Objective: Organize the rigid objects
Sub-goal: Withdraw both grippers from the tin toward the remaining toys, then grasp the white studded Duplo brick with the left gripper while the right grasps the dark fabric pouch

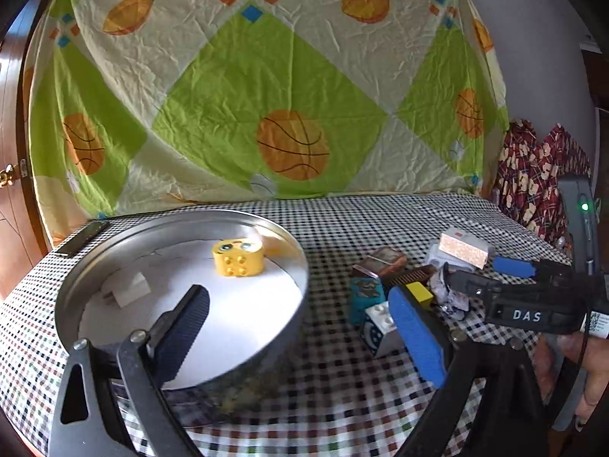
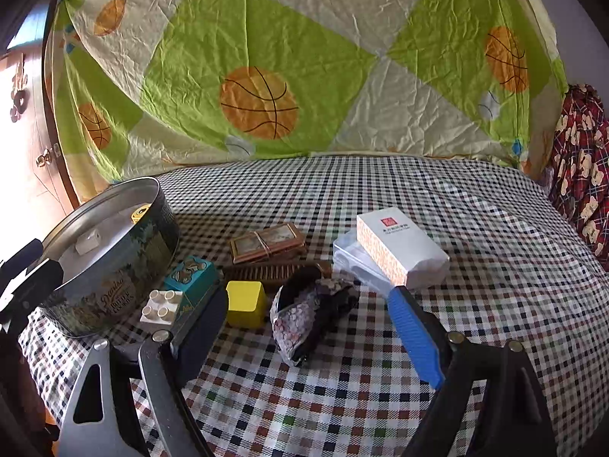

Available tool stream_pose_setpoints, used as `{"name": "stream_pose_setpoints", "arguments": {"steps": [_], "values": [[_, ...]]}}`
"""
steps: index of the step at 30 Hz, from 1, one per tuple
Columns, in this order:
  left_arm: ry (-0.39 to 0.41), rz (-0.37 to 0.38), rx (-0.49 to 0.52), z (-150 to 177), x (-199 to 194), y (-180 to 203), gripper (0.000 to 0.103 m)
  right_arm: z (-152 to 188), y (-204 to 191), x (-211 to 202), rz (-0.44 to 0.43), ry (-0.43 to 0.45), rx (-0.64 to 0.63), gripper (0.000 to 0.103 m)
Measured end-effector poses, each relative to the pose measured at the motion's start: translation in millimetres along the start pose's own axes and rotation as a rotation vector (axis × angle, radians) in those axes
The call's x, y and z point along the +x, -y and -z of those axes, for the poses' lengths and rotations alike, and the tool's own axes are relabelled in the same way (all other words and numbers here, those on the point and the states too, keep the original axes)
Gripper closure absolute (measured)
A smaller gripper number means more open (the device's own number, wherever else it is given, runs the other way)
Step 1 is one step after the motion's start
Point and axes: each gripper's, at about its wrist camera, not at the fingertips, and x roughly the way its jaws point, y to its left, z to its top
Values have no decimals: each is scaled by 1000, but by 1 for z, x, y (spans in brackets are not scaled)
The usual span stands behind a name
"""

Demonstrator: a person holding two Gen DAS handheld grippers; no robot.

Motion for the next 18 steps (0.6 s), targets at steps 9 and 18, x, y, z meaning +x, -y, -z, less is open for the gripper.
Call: {"name": "stream_pose_setpoints", "arguments": {"steps": [9, 18], "values": [[-97, 74, 54, 3, 25, 38, 18, 2, 14, 30, -12, -156, 34, 29], [-254, 152, 82, 13, 58, 57, 31, 0, 16, 47, -41, -225, 46, 33]]}}
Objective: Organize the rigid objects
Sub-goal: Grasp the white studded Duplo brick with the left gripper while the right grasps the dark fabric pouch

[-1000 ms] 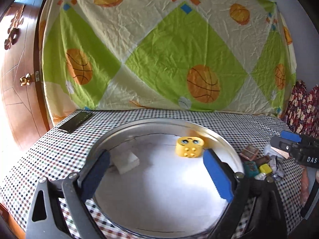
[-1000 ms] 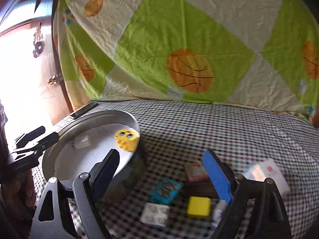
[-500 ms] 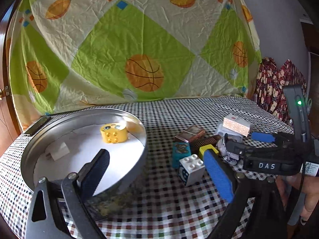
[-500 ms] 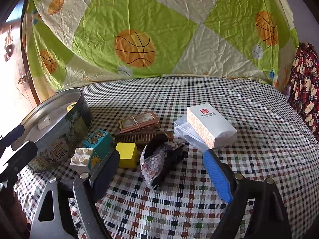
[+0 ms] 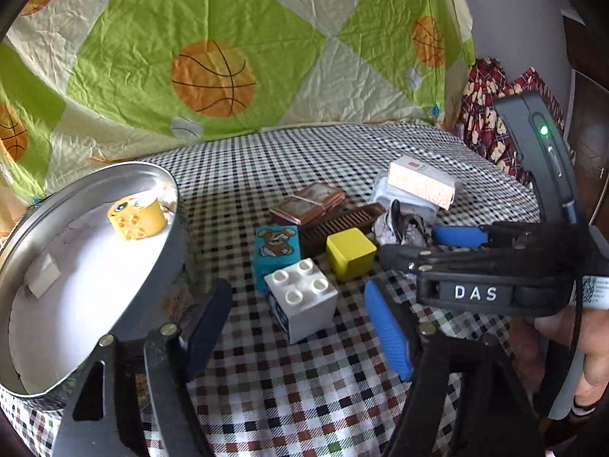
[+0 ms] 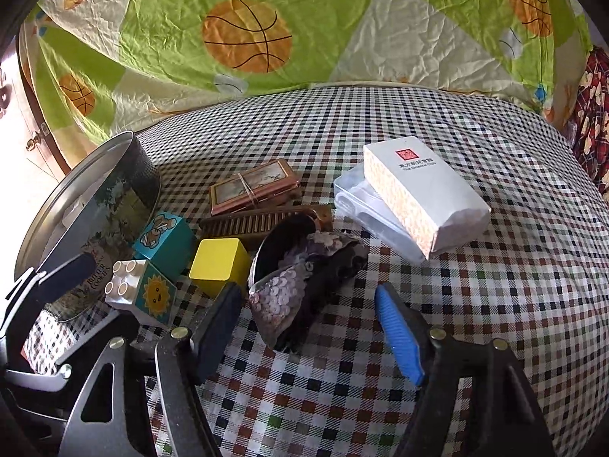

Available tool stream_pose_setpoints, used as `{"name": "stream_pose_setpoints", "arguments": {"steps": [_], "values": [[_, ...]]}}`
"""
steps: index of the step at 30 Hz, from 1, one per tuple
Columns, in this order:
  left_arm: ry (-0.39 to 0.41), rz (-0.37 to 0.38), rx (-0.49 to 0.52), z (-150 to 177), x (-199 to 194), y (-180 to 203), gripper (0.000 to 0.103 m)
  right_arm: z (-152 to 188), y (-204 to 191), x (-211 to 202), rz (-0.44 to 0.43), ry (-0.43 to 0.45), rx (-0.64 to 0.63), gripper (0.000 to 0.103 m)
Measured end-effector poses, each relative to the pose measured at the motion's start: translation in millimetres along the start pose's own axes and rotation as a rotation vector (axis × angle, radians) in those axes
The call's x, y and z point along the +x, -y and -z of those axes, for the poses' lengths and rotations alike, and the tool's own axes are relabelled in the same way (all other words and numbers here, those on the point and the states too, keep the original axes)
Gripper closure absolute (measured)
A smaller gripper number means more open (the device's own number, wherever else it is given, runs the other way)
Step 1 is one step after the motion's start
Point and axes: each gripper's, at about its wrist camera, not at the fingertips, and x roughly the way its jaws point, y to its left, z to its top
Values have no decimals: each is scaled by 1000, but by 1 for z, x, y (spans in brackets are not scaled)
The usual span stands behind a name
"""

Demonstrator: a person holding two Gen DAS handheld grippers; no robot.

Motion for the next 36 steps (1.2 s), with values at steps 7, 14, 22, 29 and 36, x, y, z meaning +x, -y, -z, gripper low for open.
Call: {"name": "stream_pose_setpoints", "arguments": {"steps": [7, 14, 22, 29, 36], "values": [[-91, 42, -27, -6, 22, -2, 43, -5, -2, 7, 2, -24, -18, 45], [-72, 61, -58, -1, 17, -7, 62, -2, -7, -8, 26, 49, -36, 49], [9, 53, -91, -2, 5, -16, 62, 1, -10, -32, 71, 173, -46, 49], [94, 44, -108, 0, -9, -21, 62, 4, -9, -45, 38, 251, -27, 49], [184, 42, -126, 3, -23, -26, 62, 9, -10, -64, -24, 398, 7, 49]]}}
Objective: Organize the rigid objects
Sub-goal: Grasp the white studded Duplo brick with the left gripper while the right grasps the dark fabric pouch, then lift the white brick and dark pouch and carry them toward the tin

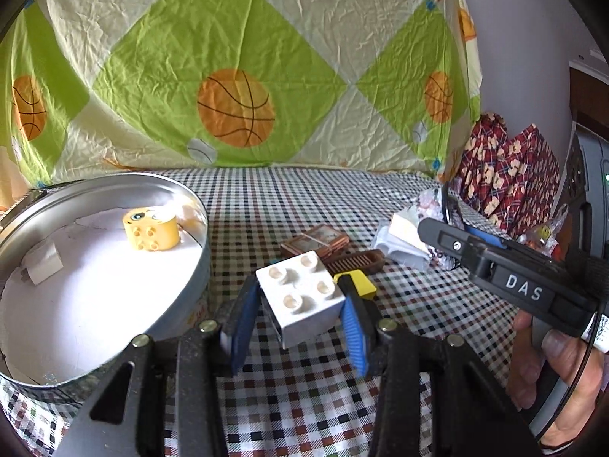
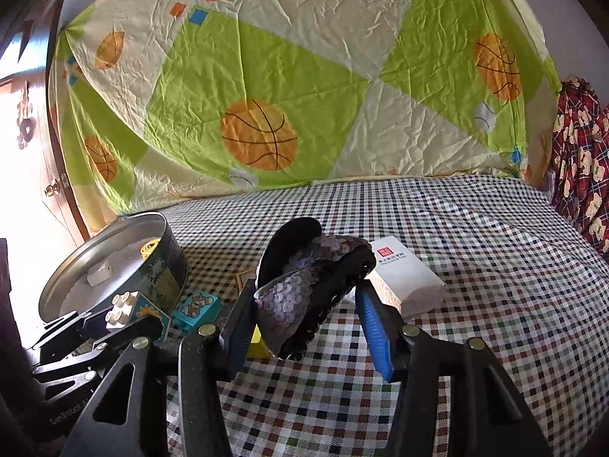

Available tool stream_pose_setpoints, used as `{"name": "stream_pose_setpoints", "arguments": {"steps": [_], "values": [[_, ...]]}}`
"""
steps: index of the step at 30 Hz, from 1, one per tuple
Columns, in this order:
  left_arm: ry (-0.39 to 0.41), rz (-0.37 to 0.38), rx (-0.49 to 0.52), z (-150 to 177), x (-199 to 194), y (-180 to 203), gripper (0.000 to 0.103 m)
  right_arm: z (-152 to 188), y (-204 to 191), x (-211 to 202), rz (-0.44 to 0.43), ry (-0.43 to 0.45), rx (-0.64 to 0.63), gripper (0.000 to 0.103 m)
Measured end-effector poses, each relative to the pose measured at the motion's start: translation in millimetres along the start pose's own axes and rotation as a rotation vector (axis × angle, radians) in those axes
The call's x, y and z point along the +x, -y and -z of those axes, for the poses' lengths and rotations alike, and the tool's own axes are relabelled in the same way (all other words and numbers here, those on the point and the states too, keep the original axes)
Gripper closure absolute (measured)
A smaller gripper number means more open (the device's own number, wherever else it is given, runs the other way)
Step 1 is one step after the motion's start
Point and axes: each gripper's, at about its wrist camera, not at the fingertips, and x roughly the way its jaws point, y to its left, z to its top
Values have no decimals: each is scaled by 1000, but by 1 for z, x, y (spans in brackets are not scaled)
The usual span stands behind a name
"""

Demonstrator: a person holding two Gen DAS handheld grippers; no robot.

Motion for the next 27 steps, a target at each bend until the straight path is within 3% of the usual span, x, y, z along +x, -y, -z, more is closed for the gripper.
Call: {"name": "stream_pose_setpoints", "arguments": {"steps": [7, 16, 27], "values": [[83, -3, -4, 0, -14, -1, 62, 0, -3, -19, -17, 132, 23, 49], [117, -11, -7, 1, -19, 0, 62, -5, -1, -34, 2, 248, 39, 49], [192, -49, -18, 4, -32, -1, 62, -2, -2, -40, 31, 304, 40, 49]]}}
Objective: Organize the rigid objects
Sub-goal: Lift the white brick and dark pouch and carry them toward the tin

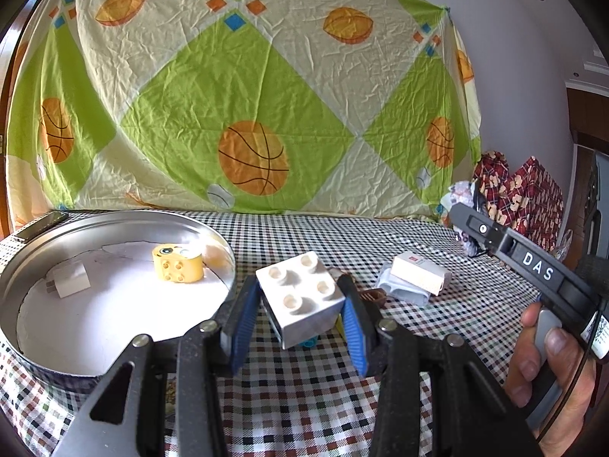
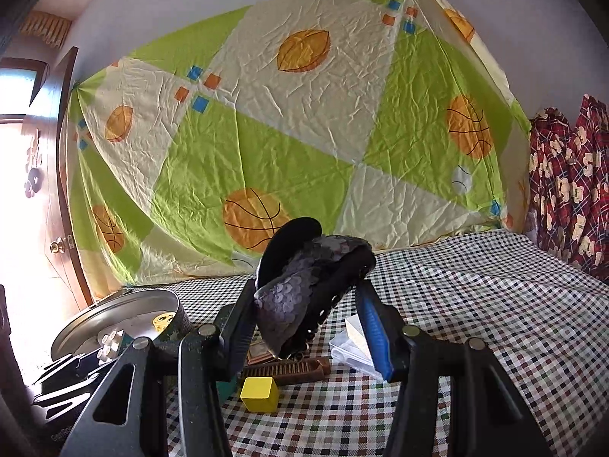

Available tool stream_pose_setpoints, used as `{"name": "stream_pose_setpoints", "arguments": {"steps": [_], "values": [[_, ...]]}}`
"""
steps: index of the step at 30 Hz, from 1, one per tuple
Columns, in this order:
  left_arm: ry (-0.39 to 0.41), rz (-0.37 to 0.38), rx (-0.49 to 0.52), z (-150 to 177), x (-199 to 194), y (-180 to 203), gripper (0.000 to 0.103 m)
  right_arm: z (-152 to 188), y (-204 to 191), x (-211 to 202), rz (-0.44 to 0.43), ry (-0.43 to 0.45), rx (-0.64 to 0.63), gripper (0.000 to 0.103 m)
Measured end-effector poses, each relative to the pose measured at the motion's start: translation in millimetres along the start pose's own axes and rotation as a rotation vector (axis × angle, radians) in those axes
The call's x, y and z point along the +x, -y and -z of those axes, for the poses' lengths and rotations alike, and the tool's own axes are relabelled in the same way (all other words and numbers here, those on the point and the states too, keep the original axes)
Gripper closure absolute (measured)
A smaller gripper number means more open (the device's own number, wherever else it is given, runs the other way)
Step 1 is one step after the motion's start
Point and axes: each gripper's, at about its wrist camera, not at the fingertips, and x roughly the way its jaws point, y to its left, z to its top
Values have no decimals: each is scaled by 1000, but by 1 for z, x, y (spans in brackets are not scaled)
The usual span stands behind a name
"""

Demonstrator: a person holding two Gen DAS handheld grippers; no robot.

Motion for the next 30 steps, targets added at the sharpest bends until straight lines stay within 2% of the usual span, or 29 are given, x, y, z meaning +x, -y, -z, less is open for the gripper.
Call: {"name": "stream_pose_setpoints", "arguments": {"steps": [15, 30], "values": [[58, -47, -21, 1, -12, -7, 62, 2, -18, -4, -21, 24, -34, 49], [92, -102, -18, 1, -22, -15, 62, 6, -39, 1, -63, 7, -71, 49]]}}
